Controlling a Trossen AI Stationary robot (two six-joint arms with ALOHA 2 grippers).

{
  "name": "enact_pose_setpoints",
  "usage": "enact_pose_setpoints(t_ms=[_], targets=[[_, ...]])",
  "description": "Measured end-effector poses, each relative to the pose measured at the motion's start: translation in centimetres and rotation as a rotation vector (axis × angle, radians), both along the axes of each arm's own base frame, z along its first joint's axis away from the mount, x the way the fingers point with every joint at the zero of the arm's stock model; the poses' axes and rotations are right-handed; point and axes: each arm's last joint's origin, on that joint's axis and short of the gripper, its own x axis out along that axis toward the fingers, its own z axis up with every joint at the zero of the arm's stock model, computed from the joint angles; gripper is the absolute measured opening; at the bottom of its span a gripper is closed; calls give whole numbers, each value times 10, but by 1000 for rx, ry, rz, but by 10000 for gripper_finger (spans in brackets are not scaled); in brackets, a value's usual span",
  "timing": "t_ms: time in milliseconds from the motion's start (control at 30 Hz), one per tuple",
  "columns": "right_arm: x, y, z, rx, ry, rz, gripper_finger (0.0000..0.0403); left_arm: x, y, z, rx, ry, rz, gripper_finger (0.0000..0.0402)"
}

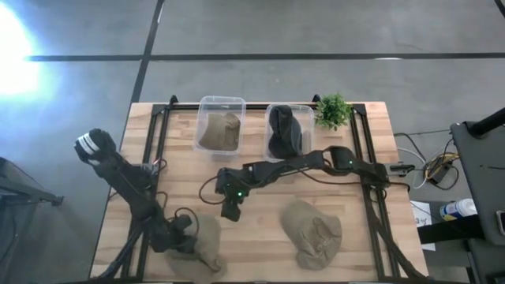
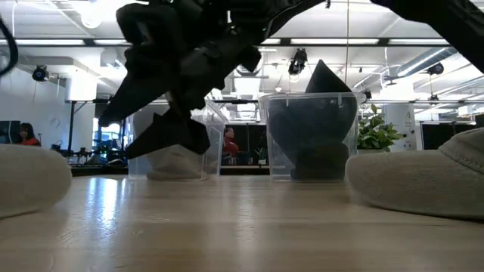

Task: Pick & Place hat
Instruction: Put the left brown cap into the left transparent bin

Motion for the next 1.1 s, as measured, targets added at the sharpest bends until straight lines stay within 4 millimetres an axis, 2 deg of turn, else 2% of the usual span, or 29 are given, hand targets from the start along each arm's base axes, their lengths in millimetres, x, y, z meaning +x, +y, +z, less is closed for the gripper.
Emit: enact_pose_setpoints(t_ms=[233, 500, 800, 1100], targets=[[7, -12, -8, 60, 17, -83, 228, -4, 7, -13, 93, 109, 53, 140], [15, -37, -14, 96, -11, -200, 228, 4, 14, -28, 241, 100, -72, 134], [12, -31, -13, 232, 35, -97, 228, 27, 39, -32, 510, -1, -335, 97], [10, -30, -14, 247, 65, -85, 228, 41, 62, -30, 635, -52, -400, 70]])
